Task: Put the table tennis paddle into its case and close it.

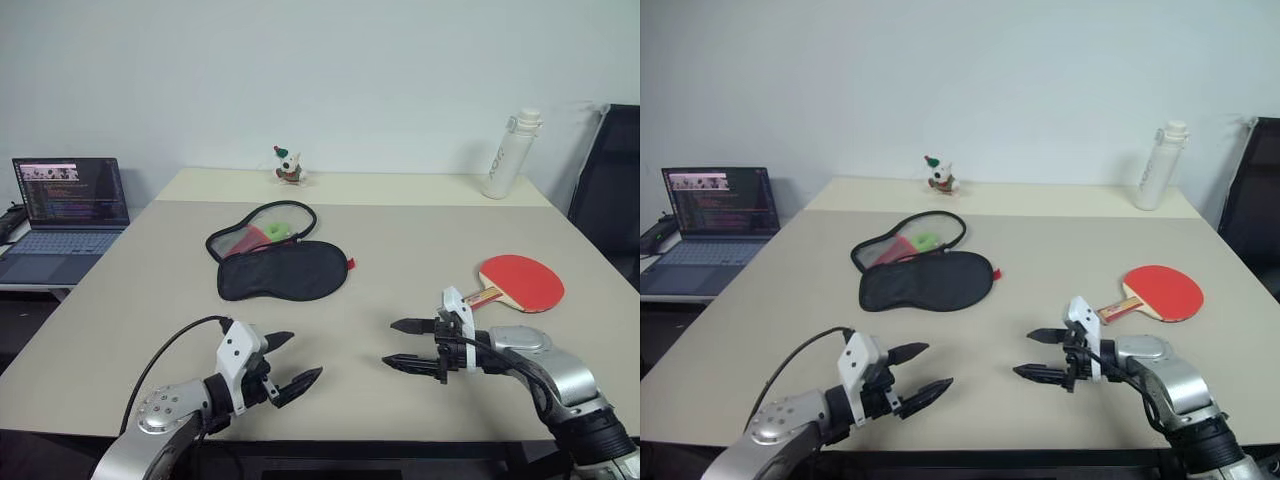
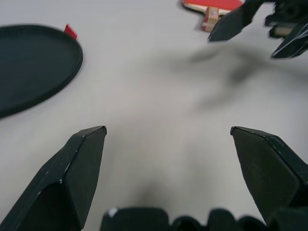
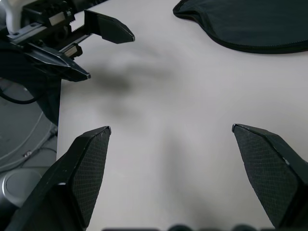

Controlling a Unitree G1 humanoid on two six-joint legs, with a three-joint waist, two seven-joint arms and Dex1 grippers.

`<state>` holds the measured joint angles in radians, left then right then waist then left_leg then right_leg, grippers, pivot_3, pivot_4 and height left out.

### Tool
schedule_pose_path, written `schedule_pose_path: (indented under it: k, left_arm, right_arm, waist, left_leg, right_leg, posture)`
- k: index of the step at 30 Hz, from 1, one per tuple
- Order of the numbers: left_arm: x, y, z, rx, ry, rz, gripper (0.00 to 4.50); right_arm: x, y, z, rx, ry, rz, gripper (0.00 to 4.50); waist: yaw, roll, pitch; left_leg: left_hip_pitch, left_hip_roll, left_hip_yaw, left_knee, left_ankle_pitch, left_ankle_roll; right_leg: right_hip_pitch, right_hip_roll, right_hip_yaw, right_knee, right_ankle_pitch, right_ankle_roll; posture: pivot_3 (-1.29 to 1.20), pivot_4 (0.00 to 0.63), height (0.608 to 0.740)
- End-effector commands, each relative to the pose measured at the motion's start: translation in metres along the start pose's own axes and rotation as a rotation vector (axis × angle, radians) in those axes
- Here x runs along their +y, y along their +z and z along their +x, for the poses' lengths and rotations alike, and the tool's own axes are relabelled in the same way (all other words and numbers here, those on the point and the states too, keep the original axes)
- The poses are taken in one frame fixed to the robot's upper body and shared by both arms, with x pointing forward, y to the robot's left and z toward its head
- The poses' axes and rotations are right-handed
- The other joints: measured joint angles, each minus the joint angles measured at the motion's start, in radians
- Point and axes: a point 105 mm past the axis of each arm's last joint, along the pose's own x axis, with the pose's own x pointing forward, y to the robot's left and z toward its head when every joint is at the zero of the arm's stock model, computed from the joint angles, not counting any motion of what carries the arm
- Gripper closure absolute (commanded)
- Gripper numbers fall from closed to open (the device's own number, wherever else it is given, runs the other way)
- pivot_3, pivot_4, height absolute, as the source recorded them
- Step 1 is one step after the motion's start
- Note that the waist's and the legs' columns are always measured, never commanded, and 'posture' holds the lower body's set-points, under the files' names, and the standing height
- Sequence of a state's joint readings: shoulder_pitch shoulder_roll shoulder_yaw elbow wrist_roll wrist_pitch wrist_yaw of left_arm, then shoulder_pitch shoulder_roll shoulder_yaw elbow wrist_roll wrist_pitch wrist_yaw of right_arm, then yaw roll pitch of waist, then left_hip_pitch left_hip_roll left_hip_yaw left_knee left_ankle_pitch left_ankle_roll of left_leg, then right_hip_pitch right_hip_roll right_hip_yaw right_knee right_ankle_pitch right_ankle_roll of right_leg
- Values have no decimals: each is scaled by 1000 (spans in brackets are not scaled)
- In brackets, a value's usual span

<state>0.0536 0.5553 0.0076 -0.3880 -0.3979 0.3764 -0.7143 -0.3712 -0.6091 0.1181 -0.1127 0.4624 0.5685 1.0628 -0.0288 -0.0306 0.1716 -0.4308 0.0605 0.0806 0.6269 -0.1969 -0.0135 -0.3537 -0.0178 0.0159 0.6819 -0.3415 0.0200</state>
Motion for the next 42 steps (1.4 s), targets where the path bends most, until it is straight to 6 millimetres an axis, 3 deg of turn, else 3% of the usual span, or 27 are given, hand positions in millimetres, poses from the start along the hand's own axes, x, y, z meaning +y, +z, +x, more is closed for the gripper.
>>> schedule_pose_path:
  k: [1, 5, 9, 15, 20, 29, 37, 42]
  left_arm:
    - [5, 7, 7, -45, 8, 50, 0]
    - [13, 18, 12, -80, 24, 75, 0]
    - [24, 26, 0, -71, -6, 115, 0]
    - [72, 32, -27, -15, 96, 185, 0]
    - [105, 25, -36, 29, 176, 208, 0]
    - [155, 20, -22, 110, 220, 261, 0]
    - [169, 14, 3, 185, 185, 322, 0]
    - [176, 10, 12, 237, 177, 309, 0]
  right_arm:
    - [-3, 12, -13, -12, -33, -41, 53]
    - [-5, 12, -21, 6, -70, -45, 53]
    - [-7, 26, -29, -11, -96, -71, 53]
    - [2, 53, -25, -58, -59, -114, 53]
    - [8, 77, -16, -84, -46, -137, 53]
    - [35, 89, -6, -51, 63, -98, 53]
    - [20, 90, 5, -92, -38, -144, 53]
    - [-14, 96, 10, -124, -255, -189, 53]
  waist:
    - [0, 0, 0]
    - [0, 0, 0]
    - [-2, 0, 0]
    - [-3, 0, 0]
    - [0, 0, 0]
    - [4, -1, 0]
    - [3, -1, 0]
    - [2, -1, 0]
  left_leg:
    - [0, 0, 0, 0, 0, 0]
    - [0, 0, 0, 1, 0, 0]
    - [0, 0, 0, 0, 0, 0]
    - [0, 1, 0, 0, 0, 0]
    - [0, 0, 0, 0, 0, 0]
    - [-2, 0, 0, 0, 0, 0]
    - [-3, 0, 2, 1, 0, 0]
    - [-4, 0, 4, 1, 0, 0]
  right_leg:
    - [0, 0, 0, 0, 0, 0]
    - [1, 0, 0, 0, 0, 0]
    - [0, 0, 0, 0, 0, 0]
    - [0, 1, 0, 1, 0, 0]
    - [0, 0, -1, 0, 0, 0]
    - [-2, 0, -1, 1, 0, 0]
    - [-5, 0, 0, 2, 0, 0]
    - [-7, 0, 0, 5, 0, 0]
  posture:
    - [0, 150, 740]
    - [0, 150, 740]
    - [0, 150, 740]
    - [0, 150, 740]
    - [0, 150, 740]
    - [0, 150, 740]
    - [0, 150, 740]
    - [0, 150, 740]
